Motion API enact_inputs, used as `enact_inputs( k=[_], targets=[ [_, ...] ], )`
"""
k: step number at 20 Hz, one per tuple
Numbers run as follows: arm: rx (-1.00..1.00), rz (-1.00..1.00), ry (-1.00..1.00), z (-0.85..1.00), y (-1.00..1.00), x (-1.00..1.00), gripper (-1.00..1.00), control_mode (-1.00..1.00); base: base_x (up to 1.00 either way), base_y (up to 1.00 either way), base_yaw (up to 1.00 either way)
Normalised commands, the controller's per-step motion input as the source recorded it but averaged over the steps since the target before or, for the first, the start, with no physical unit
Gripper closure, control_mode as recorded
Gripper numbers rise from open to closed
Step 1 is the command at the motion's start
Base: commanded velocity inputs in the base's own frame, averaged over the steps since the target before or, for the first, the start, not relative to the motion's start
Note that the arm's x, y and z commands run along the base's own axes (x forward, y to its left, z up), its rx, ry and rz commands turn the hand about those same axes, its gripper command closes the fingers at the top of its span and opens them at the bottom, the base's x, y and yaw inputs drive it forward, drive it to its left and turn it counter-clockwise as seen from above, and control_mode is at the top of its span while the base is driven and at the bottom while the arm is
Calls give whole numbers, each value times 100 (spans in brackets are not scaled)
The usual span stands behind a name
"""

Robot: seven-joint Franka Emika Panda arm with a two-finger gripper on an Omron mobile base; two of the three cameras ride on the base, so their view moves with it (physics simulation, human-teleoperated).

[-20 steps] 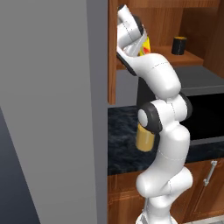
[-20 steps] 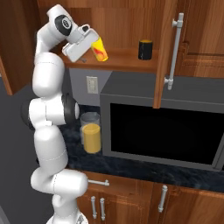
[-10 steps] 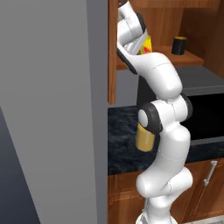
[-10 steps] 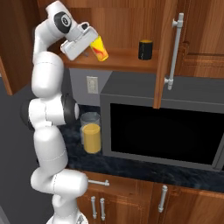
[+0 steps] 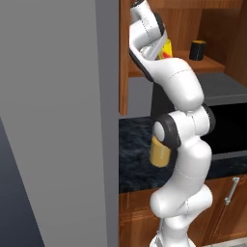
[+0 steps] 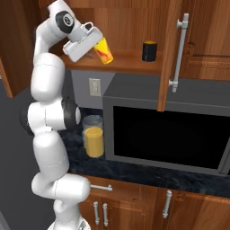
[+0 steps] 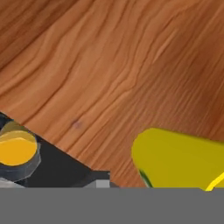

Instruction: There is a tray on the dining counter. Grab the cup, mug, and pitcher and place them on the tray. The pitcher may be placed next to the tray if it cannot fit the tray.

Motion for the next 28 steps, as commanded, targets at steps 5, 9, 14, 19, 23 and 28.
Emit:
enact_inputs(
  k=[5, 9, 14, 19, 23, 28],
  targets=[
    [0, -11, 0, -7, -40, -60, 100, -100, 0, 0, 0],
    [0, -14, 0, -17, -48, -89, 100, -100, 0, 0, 0],
    [0, -16, 0, -21, -53, -100, 100, -100, 0, 0, 0],
    [3, -17, 0, -20, -45, -100, 100, -100, 0, 0, 0],
    [15, -18, 0, -18, -18, -100, 100, -100, 0, 0, 0],
    [18, -15, 0, -7, -1, -89, 100, -100, 0, 0, 0]
  ],
)
